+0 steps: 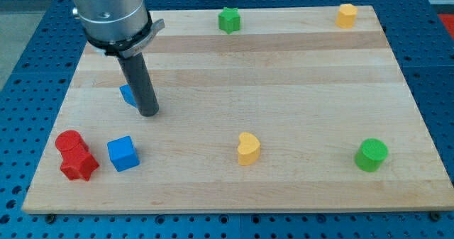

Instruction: Move the blue triangle close to the blue cube

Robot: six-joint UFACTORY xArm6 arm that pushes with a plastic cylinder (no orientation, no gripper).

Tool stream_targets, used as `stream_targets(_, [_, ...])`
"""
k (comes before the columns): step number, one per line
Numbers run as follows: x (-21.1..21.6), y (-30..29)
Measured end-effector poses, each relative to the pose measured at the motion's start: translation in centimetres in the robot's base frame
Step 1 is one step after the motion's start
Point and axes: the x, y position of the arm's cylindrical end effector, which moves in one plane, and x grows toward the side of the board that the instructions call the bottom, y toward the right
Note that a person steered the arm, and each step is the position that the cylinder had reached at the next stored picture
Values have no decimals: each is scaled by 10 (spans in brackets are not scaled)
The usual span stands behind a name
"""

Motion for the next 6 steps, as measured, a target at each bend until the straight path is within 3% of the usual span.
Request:
stream_targets(2, [-92,24])
stream_targets(3, [-75,-22])
stream_targets(4, [-20,-35])
stream_targets(5, [2,-35])
stream_targets(6, [-20,-29])
